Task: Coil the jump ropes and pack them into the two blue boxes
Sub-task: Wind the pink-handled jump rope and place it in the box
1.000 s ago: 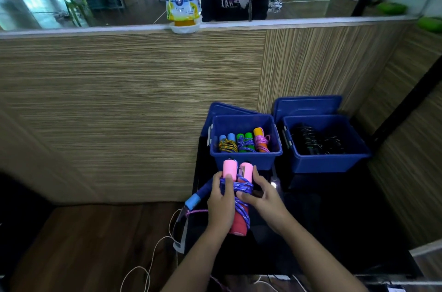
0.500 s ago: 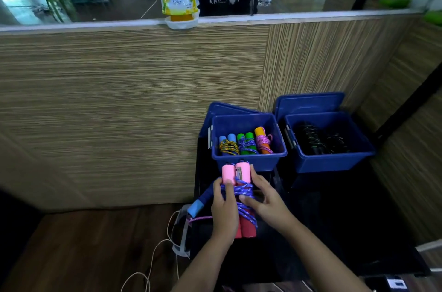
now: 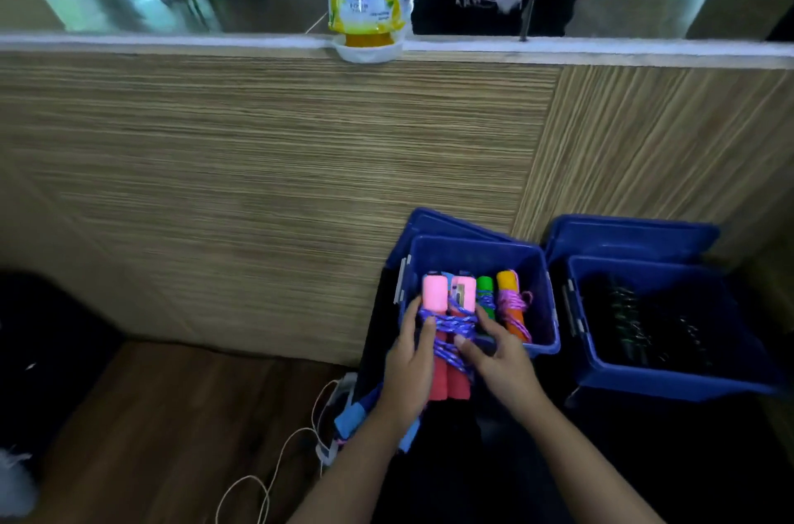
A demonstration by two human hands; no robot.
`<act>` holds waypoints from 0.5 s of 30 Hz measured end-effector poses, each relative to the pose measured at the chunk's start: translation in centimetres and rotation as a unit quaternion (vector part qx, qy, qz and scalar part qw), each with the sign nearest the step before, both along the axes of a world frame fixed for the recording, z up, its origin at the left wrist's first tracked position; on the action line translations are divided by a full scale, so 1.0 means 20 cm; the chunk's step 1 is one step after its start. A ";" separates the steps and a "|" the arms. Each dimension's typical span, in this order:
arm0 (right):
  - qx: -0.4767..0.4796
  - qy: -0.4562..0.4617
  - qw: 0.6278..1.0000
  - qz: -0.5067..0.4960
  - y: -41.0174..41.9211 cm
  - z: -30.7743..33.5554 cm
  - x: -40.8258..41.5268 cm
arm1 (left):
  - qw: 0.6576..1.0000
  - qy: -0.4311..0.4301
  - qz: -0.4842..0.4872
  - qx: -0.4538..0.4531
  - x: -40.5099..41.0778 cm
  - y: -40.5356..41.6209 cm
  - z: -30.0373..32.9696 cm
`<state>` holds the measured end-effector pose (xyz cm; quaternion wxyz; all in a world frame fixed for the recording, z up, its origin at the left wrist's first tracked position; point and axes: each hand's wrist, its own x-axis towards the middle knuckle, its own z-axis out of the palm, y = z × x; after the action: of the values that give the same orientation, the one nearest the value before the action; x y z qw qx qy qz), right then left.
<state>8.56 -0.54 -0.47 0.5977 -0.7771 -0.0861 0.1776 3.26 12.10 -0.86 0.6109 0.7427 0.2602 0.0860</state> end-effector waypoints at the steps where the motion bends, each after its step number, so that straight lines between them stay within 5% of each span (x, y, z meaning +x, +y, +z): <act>1: -0.013 -0.010 1.000 -0.001 0.02 -0.01 0.07 | 1.000 -0.009 0.009 0.011 0.03 0.03 -0.02; 10: -0.030 0.071 0.997 -0.024 0.25 -0.17 0.52 | 0.982 -0.023 0.005 0.188 0.12 0.18 -0.21; 15: -0.187 0.006 0.982 -0.002 0.30 -0.24 0.53 | 0.978 0.001 0.015 0.210 0.16 0.19 -0.25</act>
<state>19.23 5.54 -5.26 0.4431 -0.8741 -0.0461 0.1937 6.44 15.93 -5.77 0.4400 0.8505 0.2481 0.1467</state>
